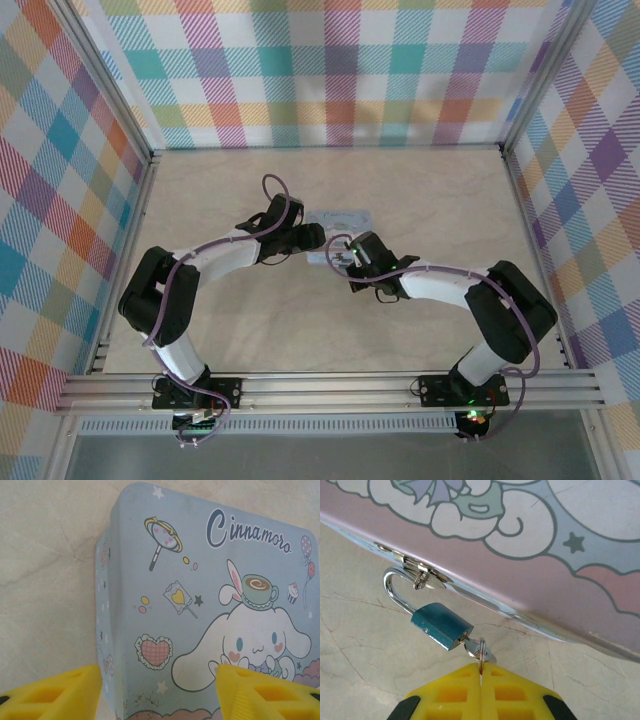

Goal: Unlock a padlock with a key

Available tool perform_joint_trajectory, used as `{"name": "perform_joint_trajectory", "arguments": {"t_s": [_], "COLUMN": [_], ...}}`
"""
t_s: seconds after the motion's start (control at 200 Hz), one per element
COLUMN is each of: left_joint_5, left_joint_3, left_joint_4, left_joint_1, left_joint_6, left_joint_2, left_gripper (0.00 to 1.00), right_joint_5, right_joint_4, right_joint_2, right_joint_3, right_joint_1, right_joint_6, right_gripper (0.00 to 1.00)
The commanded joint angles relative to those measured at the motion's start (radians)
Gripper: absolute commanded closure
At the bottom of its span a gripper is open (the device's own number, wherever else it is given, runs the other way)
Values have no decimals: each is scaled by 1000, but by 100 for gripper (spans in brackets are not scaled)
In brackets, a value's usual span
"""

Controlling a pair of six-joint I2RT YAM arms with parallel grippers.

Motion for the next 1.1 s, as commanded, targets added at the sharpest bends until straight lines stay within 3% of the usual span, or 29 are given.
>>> {"name": "perform_joint_trajectory", "arguments": {"t_s": [0.0, 0.17, 0.31, 0.535, 1.095], "left_joint_5": [5, 9, 10, 10, 20], "left_joint_3": [-4, 2, 5, 8, 16], "left_joint_4": [-18, -25, -30, -30, -35], "left_joint_1": [14, 14, 14, 14, 14], "left_joint_6": [7, 6, 10, 11, 12], "left_joint_2": [-15, -11, -12, -11, -6], "left_gripper": [38, 38, 38, 38, 38], "right_joint_5": [-17, -51, -52, -49, -46], "right_joint_4": [-6, 1, -4, 3, 77], "right_joint_2": [9, 47, 46, 49, 193], "right_joint_3": [-2, 7, 18, 36, 124], "right_joint_1": [5, 5, 5, 5, 0], "right_joint_6": [-28, -31, -34, -48, -78], "right_gripper": [100, 99, 78, 59, 58]}}
